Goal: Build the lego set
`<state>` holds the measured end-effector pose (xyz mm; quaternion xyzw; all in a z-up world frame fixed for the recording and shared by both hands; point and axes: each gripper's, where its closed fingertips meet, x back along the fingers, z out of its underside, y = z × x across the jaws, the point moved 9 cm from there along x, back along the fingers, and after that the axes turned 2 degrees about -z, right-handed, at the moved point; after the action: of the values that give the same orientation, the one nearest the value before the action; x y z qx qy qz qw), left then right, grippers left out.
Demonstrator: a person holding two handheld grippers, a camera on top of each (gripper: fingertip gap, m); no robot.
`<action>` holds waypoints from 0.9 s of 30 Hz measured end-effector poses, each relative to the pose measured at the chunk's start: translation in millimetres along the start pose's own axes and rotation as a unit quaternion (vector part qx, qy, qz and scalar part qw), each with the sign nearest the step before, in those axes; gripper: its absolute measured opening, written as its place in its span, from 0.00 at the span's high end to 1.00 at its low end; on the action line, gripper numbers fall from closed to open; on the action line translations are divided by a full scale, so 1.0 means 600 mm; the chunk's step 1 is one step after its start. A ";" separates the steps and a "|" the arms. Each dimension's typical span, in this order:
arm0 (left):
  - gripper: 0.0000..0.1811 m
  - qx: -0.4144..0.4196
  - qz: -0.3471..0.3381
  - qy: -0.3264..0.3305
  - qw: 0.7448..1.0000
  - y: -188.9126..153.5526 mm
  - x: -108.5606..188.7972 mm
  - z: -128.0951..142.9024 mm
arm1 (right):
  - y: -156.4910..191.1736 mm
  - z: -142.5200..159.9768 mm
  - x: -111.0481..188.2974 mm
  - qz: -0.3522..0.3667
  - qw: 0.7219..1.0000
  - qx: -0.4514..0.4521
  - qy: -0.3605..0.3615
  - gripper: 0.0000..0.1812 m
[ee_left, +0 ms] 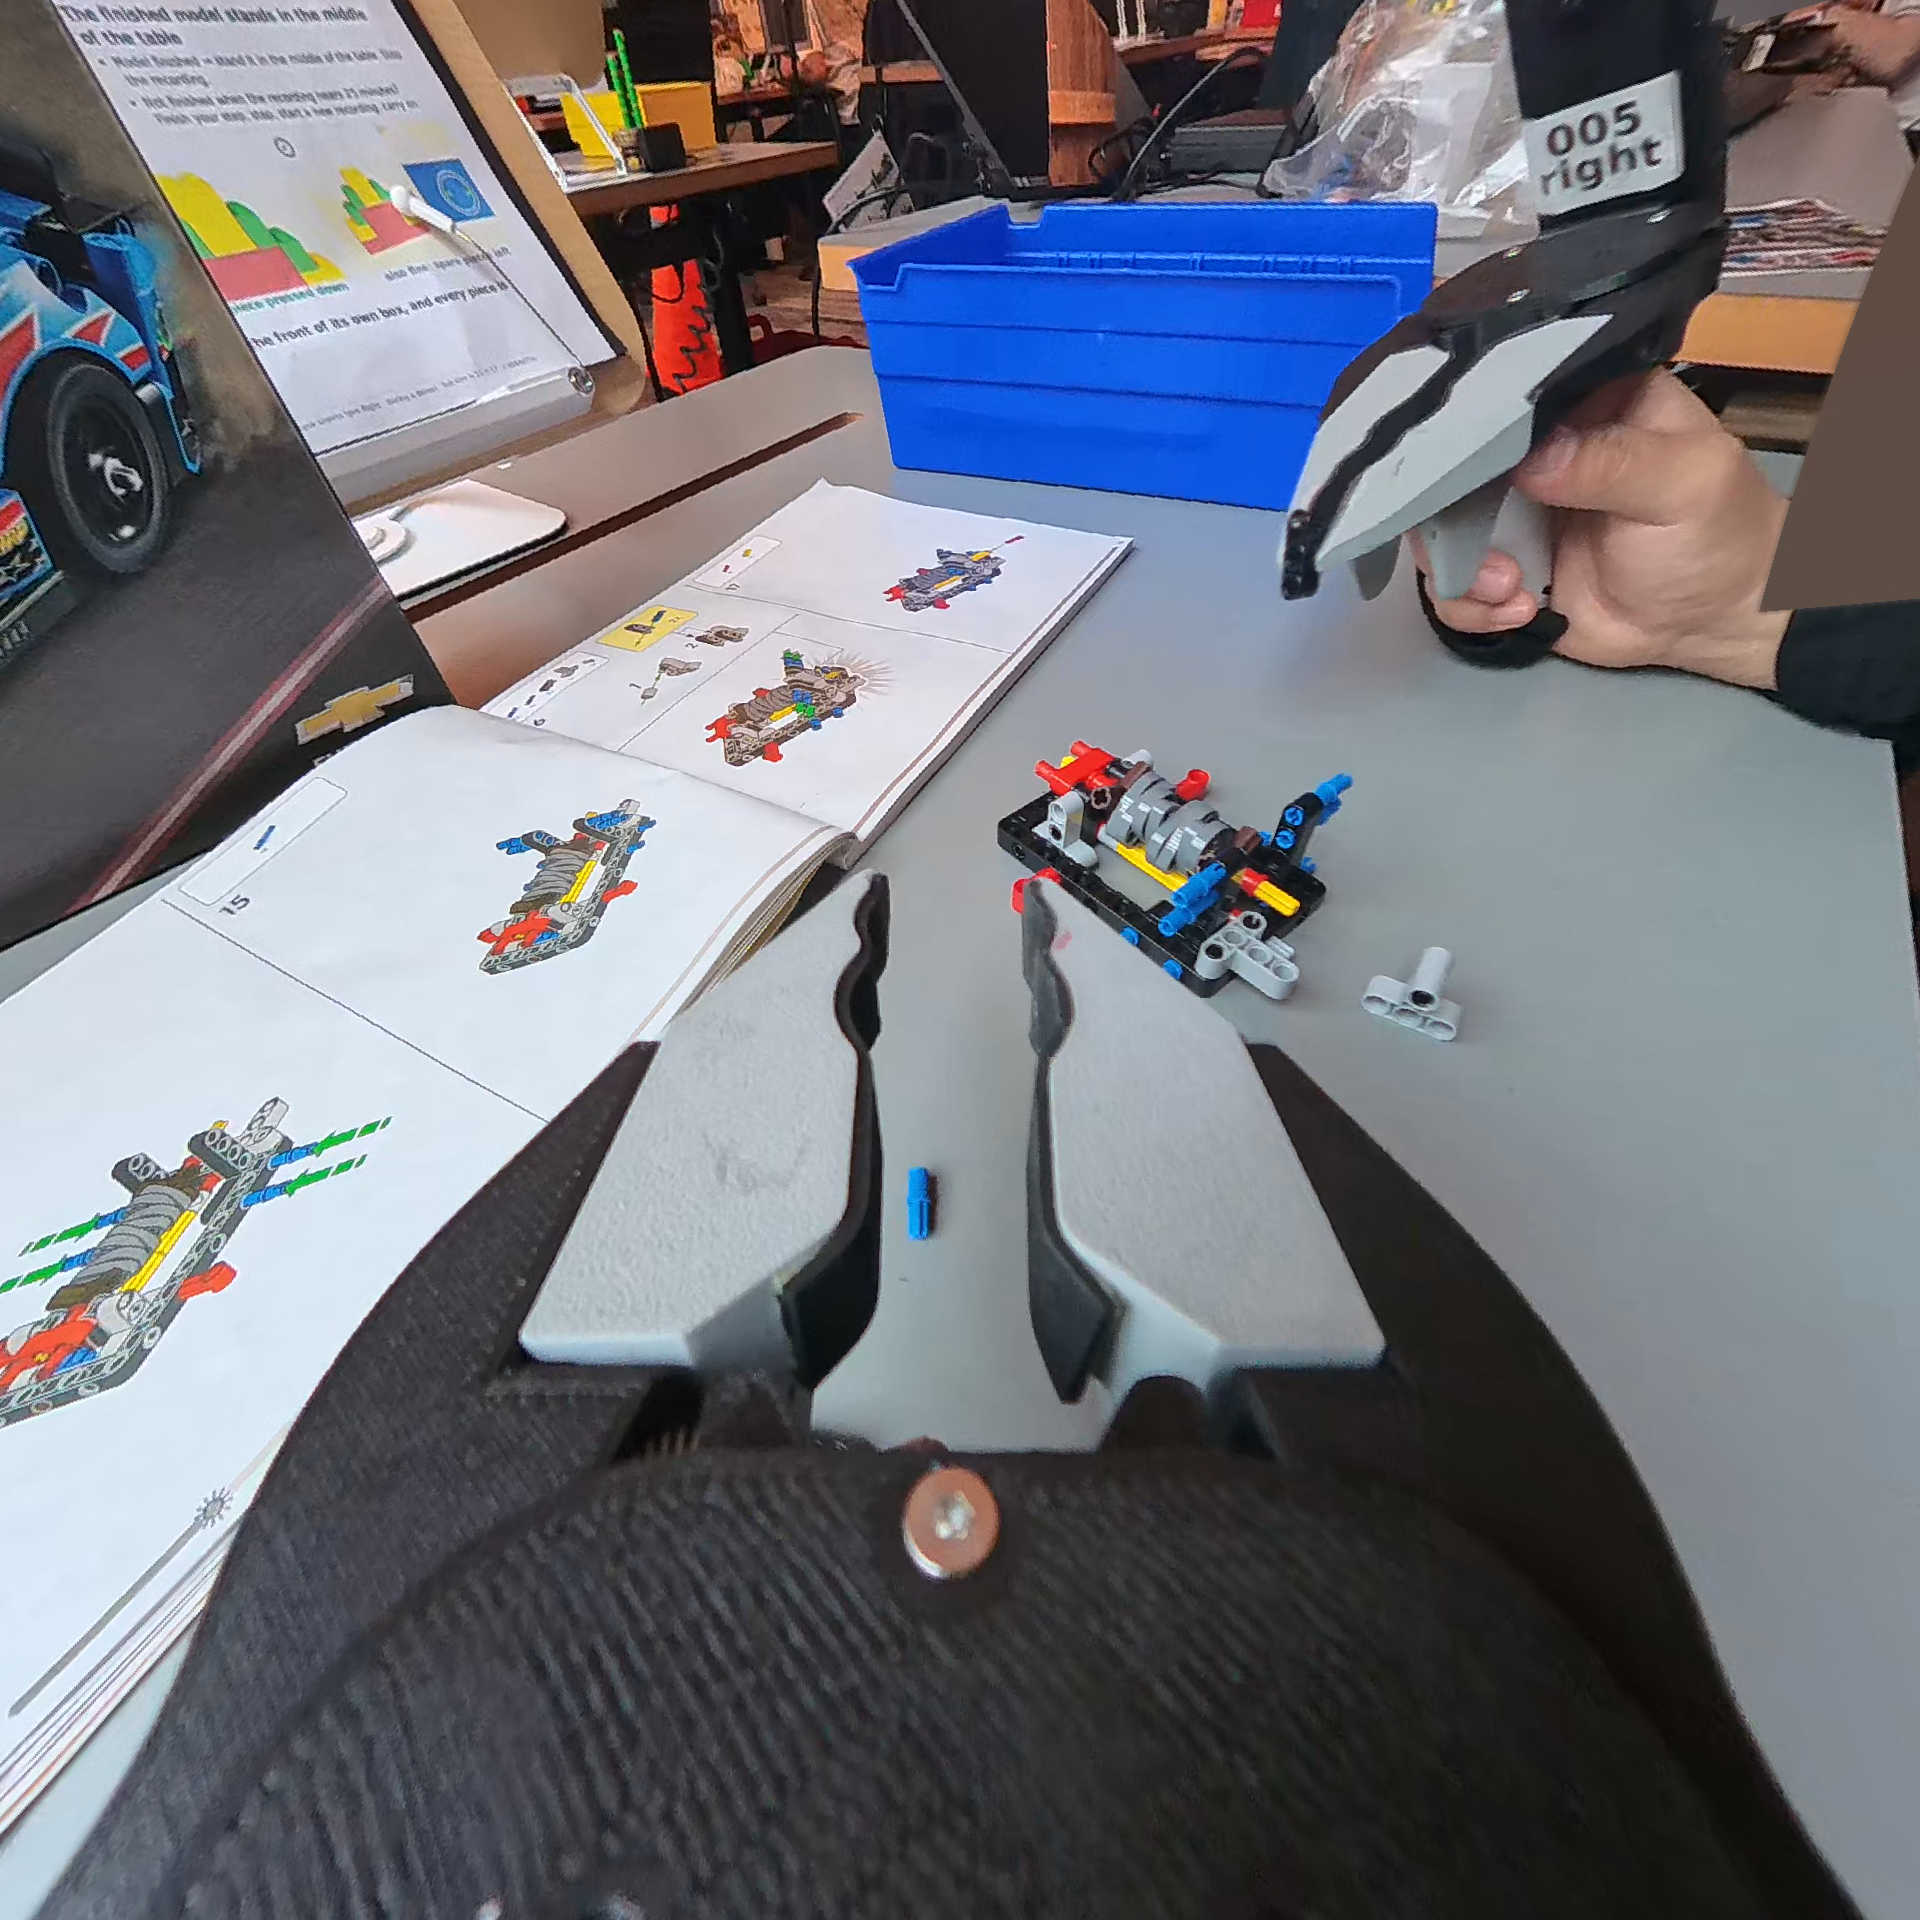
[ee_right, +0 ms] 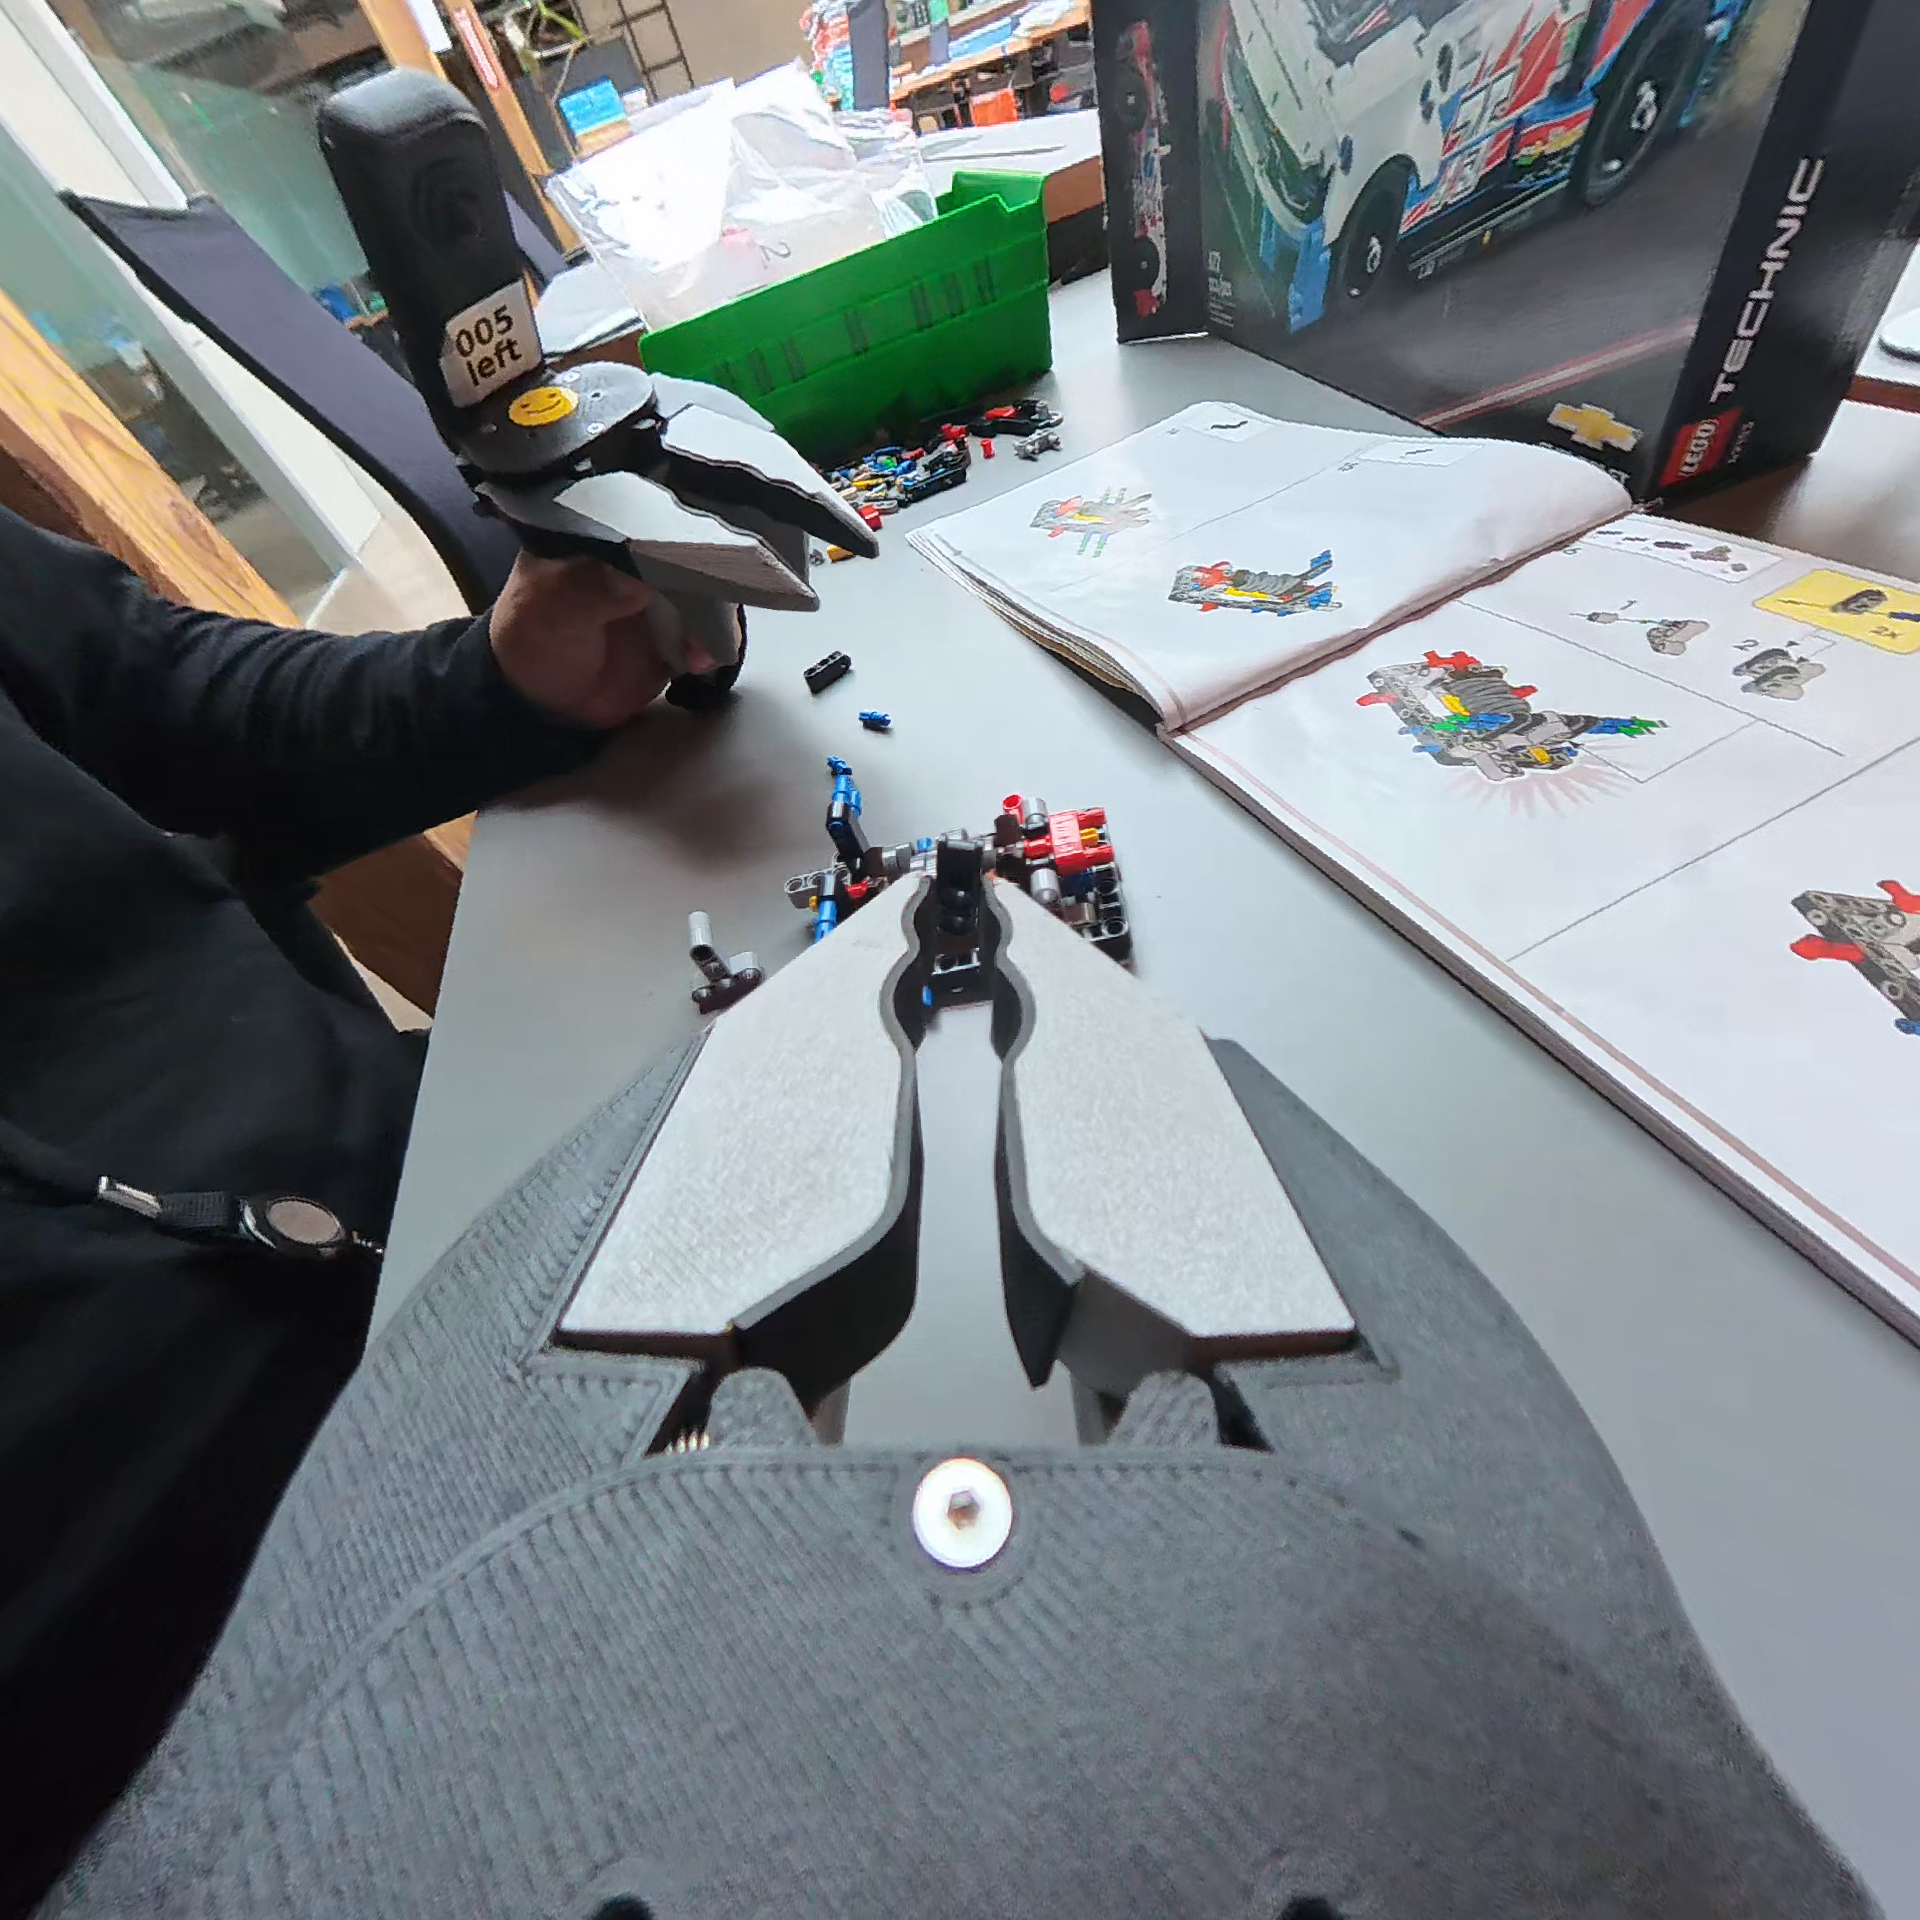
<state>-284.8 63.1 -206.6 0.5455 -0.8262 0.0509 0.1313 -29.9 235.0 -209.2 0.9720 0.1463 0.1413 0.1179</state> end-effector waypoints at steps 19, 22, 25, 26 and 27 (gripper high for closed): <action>0.78 -0.190 0.134 0.105 0.967 -0.169 0.025 0.028 | 0.183 0.018 -0.119 -0.071 0.984 -0.002 0.163 0.98; 0.80 -0.253 0.109 0.098 0.956 -0.197 0.026 0.030 | 0.197 0.021 -0.139 -0.081 0.982 -0.039 0.168 0.98; 0.83 -0.281 0.090 0.075 0.953 -0.210 0.028 0.027 | 0.197 0.022 -0.145 -0.097 0.979 -0.080 0.160 0.98; 0.83 -0.281 0.089 0.072 0.953 -0.213 0.027 0.027 | 0.195 0.023 -0.145 -0.102 0.978 -0.095 0.155 0.98; 0.83 -0.281 0.091 0.072 0.953 -0.215 0.026 0.027 | 0.194 0.023 -0.146 -0.112 0.977 -0.110 0.147 0.98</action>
<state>-175.0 -6.1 -225.7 0.4037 -0.8416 -0.1324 0.3333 -76.7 96.7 -211.7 0.8992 0.2530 0.2836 0.2166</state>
